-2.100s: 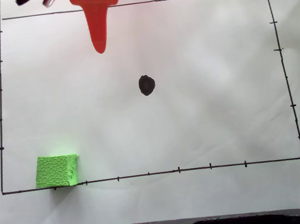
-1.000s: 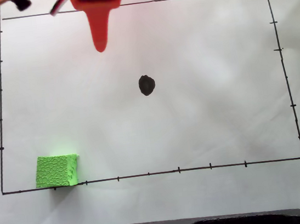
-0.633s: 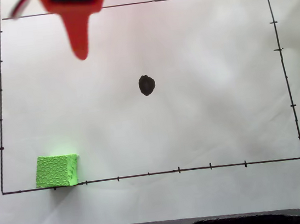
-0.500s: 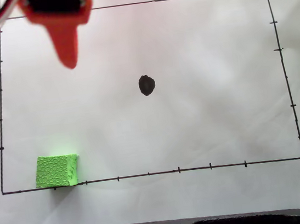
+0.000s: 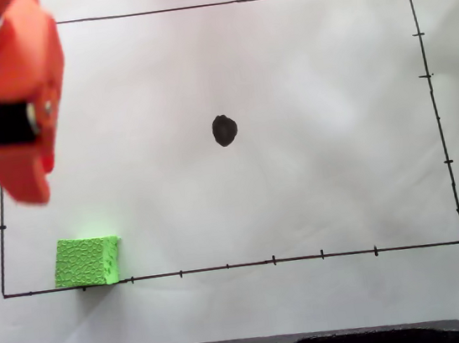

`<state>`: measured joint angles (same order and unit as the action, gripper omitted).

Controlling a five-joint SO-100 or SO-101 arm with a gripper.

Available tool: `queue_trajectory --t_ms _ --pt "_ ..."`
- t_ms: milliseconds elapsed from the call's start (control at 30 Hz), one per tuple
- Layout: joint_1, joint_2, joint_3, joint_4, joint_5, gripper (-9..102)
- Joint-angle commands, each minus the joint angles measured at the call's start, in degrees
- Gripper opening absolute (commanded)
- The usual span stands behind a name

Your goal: Grasp the colored block, Place it on the black dot, and then return the arm to the default position.

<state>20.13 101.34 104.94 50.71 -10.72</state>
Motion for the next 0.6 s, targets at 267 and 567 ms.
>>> queue_trajectory --t_ms 267,567 --pt "-0.7 -8.26 -7.47 -4.04 -5.71 30" --pt "-0.44 -15.64 -12.57 -3.43 -4.13 30"
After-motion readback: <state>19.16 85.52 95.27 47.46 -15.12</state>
